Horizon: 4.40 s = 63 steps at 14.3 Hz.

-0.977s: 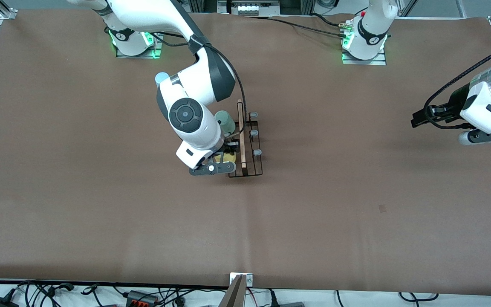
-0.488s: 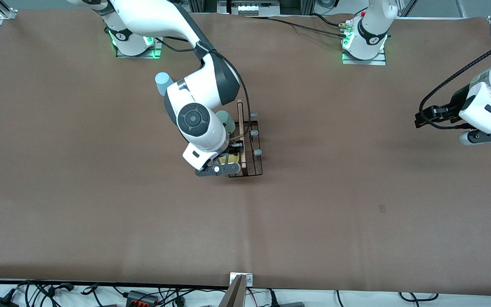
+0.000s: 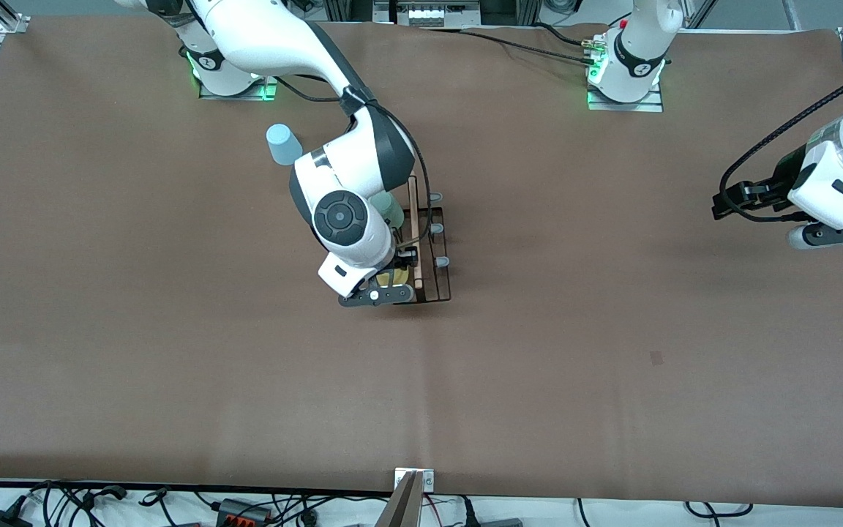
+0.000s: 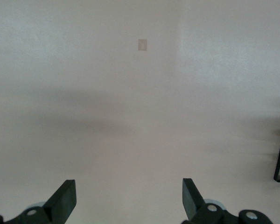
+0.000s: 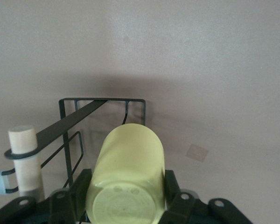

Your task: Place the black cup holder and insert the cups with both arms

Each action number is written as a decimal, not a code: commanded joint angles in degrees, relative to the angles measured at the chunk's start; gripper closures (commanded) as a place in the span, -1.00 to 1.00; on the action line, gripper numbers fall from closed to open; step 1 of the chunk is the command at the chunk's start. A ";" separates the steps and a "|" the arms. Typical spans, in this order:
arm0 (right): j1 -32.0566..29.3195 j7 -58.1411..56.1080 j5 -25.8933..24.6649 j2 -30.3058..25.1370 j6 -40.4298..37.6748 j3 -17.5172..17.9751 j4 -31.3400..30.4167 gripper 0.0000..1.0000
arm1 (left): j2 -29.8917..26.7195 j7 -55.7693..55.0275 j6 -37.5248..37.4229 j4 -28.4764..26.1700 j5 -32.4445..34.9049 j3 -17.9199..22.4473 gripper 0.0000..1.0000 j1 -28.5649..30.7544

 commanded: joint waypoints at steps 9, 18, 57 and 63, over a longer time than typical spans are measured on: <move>-1.00 2.87 0.20 -6.79 -4.60 -3.41 1.01 -1.00 | -0.59 1.28 -1.03 0.23 0.66 -0.24 -1.00 0.14; -1.70 -13.19 0.90 -11.63 -15.51 -22.66 1.01 -1.00 | -0.51 1.37 -1.29 0.32 0.58 -0.24 -1.00 0.23; -50.57 -22.71 -21.42 -51.63 -10.05 17.14 -34.68 -1.00 | -0.51 2.16 -1.38 0.23 0.49 -0.15 -1.00 0.32; -50.57 -23.76 -21.42 -51.98 -11.03 16.96 -34.77 -1.00 | -0.51 2.16 -1.38 0.23 0.49 -0.15 -1.00 0.41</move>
